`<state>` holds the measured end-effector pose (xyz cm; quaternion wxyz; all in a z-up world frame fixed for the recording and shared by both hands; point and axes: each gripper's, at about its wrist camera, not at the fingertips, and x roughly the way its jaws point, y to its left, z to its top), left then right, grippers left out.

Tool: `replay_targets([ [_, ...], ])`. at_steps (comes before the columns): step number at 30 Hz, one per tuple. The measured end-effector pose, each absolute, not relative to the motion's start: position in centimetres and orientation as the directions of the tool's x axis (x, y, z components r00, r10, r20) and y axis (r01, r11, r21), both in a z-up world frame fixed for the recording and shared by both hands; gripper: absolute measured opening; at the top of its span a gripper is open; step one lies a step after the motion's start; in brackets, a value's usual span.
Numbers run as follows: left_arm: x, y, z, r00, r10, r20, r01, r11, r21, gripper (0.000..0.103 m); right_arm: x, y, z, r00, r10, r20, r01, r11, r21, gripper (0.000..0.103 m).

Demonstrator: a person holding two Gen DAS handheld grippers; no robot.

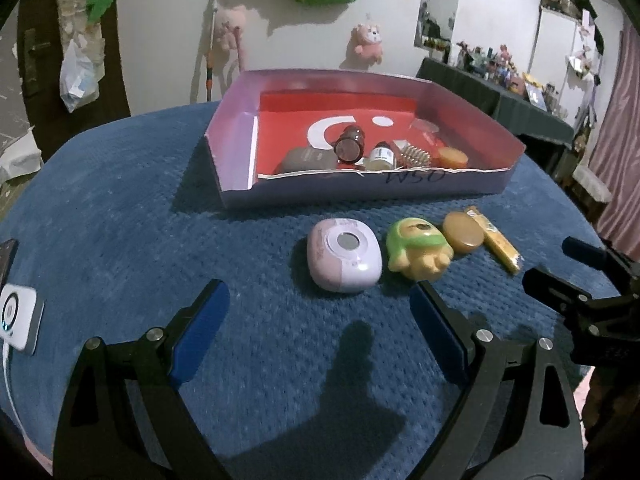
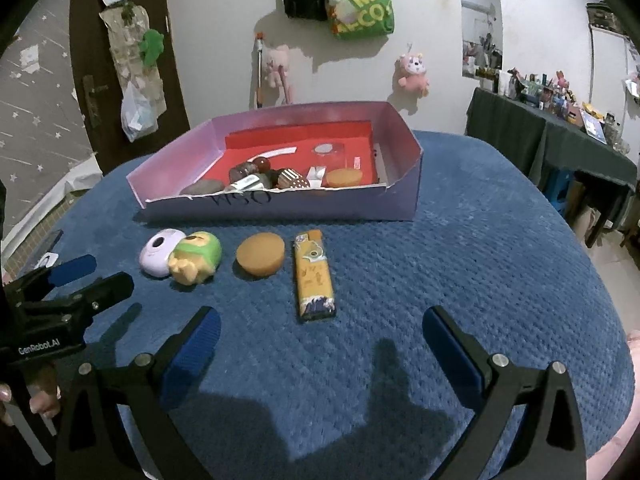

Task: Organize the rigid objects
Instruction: 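Withdraw both grippers from the box back over the table, then grasp the pink compact with the left gripper while the right grasps the yellow lighter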

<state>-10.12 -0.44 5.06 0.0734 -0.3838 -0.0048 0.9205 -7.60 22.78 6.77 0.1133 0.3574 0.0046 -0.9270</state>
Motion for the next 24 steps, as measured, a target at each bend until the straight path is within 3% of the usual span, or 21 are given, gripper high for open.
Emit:
replay_targets([
  [6, -12.4, 0.1, 4.4, -0.651, 0.131, -0.747, -0.146, -0.988, -0.046, 0.092, -10.1, 22.2, 6.6, -0.669, -0.175, -0.722, 0.226, -0.974, 0.026, 0.103],
  [12, -14.1, 0.2, 4.0, -0.622, 0.128, -0.773, -0.156, -0.987, -0.038, 0.092, -12.0, 22.1, 6.1, -0.624, -0.158, -0.766, 0.233, -0.972, 0.011, 0.095],
  [18, -15.0, 0.1, 3.7, -0.609, 0.130, -0.783, -0.163, -0.986, -0.037, 0.092, -13.4, 22.2, 5.4, -0.583, -0.176, -0.793, 0.241, -0.970, 0.037, 0.077],
  [21, -15.3, 0.2, 3.5, -0.600, 0.159, -0.784, -0.184, -0.981, -0.058, 0.081, -13.6, 22.0, 5.1, -0.583, -0.168, -0.795, 0.251, -0.968, 0.020, 0.074],
  [24, -15.5, 0.5, 3.4, -0.604, 0.171, -0.779, -0.196, -0.979, -0.063, 0.071, -13.6, 21.8, 5.1, -0.587, -0.165, -0.792, 0.259, -0.966, 0.009, 0.065],
])
